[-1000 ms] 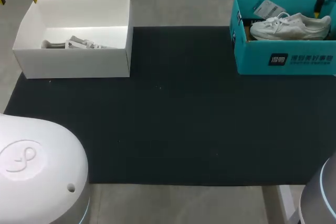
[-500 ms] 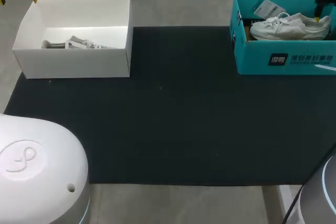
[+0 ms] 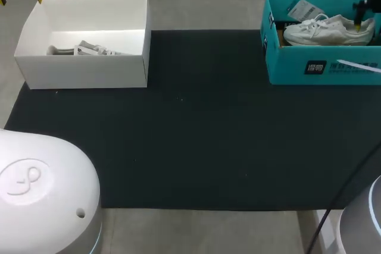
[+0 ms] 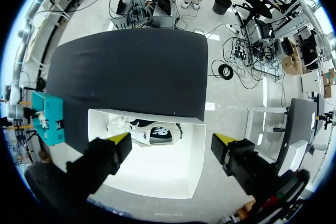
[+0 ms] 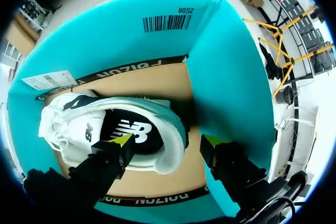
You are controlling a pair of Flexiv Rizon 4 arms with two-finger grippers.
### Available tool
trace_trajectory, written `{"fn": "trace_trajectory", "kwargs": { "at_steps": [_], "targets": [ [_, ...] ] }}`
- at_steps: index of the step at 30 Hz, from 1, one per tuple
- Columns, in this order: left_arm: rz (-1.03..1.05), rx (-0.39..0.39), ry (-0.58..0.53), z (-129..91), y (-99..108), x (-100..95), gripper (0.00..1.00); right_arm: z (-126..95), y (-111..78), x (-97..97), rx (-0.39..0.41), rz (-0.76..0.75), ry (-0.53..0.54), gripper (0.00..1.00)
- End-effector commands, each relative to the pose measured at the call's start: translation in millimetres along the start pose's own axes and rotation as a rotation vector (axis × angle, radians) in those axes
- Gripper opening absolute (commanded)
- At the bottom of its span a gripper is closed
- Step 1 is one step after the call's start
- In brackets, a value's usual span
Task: Take the shoe out of the shoebox, open the shoe tongue, remove and reinsert the insole, then place the shoe into the shoebox
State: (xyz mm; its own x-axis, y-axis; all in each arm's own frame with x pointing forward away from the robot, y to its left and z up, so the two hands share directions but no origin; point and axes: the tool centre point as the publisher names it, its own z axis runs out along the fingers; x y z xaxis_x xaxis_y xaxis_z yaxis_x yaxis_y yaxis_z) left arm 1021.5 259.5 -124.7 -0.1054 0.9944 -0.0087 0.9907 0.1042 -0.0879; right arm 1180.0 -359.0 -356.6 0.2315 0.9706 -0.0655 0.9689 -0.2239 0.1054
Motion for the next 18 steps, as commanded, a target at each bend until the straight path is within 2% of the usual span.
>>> {"fn": "trace_trajectory", "kwargs": {
  "at_steps": [1, 5, 10, 12, 16, 18],
  "targets": [
    [0.001, -0.001, 0.002, 0, 0, 0.5, 1.00, 15, 10.7, 0.8, 0.031, 0.005, 0.002, 0.74],
    [0.001, -0.001, 0.002, 0, 0, 0.5, 1.00, 21, 10.7, -0.2, 0.039, 0.007, 0.001, 0.69],
    [0.001, -0.001, 0.002, 0, 0, 0.5, 1.00, 27, 8.3, -0.1, 0.053, 0.009, 0.000, 0.74],
    [0.001, -0.001, 0.002, 0, 0, 0.5, 1.00, 33, 8.0, -1.8, 0.064, -0.001, -0.005, 0.69],
    [0.001, -0.001, 0.002, 0, 0, 0.5, 1.00, 37, 7.3, -4.8, 0.072, -0.002, -0.013, 0.29],
    [0.001, -0.001, 0.002, 0, 0, 0.5, 1.00, 39, 6.0, -7.7, 0.076, -0.004, -0.020, 0.00]
  ]
}}
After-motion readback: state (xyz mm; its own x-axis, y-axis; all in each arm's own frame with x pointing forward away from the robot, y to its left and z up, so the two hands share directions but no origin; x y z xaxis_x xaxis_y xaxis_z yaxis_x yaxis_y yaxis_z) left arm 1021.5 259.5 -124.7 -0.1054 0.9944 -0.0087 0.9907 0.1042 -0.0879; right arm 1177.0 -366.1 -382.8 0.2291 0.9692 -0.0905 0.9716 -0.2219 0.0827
